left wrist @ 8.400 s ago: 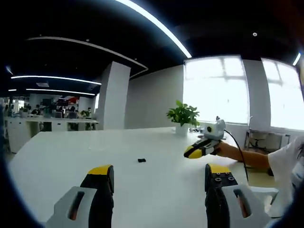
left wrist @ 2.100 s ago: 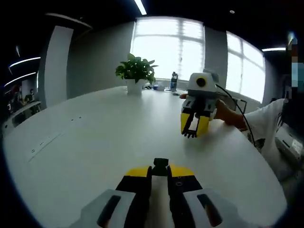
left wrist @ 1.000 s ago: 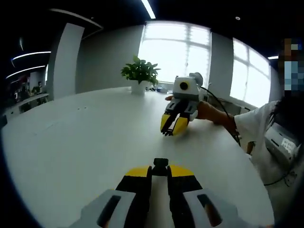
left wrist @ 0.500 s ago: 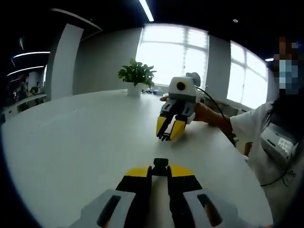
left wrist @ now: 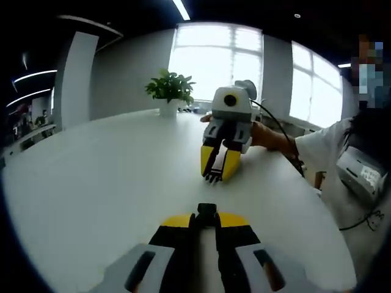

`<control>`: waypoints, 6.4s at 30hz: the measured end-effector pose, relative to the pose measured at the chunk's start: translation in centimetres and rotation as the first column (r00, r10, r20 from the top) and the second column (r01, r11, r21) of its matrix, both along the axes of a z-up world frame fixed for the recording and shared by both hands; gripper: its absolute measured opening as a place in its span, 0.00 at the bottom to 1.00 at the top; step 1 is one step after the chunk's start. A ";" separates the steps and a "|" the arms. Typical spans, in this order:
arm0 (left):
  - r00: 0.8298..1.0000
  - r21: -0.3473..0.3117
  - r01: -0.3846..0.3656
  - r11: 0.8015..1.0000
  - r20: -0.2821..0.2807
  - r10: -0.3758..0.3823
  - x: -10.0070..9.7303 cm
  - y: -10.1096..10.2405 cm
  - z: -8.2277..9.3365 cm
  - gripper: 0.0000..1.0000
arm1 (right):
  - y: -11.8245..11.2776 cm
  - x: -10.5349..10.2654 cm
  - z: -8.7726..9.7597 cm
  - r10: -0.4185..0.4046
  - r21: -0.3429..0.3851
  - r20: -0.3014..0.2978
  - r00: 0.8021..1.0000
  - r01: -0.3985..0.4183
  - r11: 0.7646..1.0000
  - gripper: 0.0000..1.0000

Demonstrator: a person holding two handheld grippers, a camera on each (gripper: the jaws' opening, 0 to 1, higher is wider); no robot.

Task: Snap the two parts of the plastic buckle together until the buckle closes and remains connected.

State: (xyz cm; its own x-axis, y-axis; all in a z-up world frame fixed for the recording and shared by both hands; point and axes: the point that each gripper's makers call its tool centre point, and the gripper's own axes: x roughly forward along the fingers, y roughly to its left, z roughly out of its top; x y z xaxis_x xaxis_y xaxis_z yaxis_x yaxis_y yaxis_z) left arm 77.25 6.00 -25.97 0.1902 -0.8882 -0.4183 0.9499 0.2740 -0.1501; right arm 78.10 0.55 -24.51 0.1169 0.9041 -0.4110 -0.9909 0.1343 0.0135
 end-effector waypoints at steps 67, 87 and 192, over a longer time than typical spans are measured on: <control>0.998 0.006 0.062 0.998 0.018 -0.062 -1.9 -0.4 1.1 0.12 | 0.1 -1.7 1.1 0.132 -0.015 0.062 0.989 -0.132 0.991 0.13; 0.995 -0.001 0.096 0.995 0.016 -0.096 -3.2 -1.5 0.9 0.12 | 0.8 -3.3 0.0 0.177 -0.035 0.022 0.984 -0.176 0.984 0.13; 0.999 -0.031 0.027 0.999 0.033 -0.026 -2.9 -2.1 0.9 0.29 | 3.1 -4.0 -0.9 0.183 -0.014 0.041 0.982 -0.183 0.983 0.14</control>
State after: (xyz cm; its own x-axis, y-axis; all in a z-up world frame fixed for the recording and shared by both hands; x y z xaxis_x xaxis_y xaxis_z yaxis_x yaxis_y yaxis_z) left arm 74.30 3.87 -25.05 0.1797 -0.9059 -0.3835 0.9614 0.2444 -0.1267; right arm 74.07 3.64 -25.38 -0.0327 0.9075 -0.4189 -0.9984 -0.0493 -0.0290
